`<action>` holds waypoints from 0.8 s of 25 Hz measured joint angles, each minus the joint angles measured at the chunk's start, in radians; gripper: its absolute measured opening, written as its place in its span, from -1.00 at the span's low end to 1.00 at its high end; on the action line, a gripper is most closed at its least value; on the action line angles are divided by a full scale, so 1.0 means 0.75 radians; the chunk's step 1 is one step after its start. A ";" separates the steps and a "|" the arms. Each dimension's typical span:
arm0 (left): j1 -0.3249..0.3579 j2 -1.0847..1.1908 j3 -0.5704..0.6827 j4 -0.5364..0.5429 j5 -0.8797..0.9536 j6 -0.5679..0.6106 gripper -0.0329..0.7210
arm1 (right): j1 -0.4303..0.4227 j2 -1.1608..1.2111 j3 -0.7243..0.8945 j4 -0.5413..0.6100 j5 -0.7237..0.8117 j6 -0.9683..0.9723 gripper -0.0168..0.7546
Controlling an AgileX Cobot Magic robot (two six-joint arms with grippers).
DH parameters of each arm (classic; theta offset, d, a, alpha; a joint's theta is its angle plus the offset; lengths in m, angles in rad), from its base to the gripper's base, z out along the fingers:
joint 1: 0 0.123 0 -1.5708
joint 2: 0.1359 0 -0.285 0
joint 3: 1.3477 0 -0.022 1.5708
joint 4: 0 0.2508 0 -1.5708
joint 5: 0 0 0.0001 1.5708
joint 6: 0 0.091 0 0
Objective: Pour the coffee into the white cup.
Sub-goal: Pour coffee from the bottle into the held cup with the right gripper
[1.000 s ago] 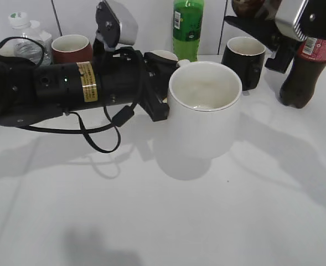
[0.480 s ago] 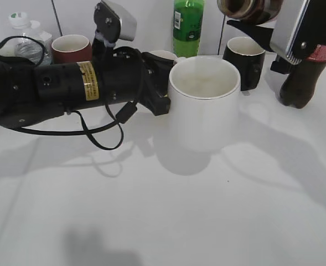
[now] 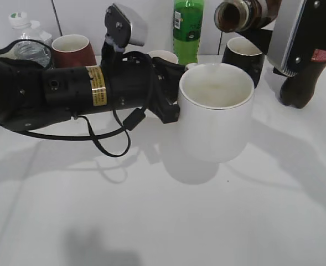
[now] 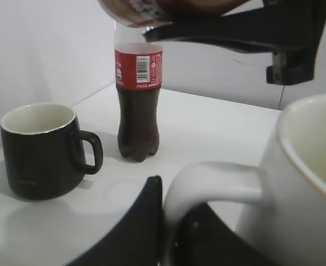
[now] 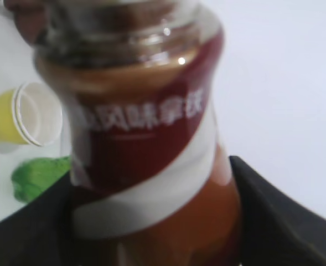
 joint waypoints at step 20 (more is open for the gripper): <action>0.000 0.000 0.000 0.000 0.005 0.000 -0.81 | 0.000 0.000 0.000 -0.001 0.012 -0.184 0.43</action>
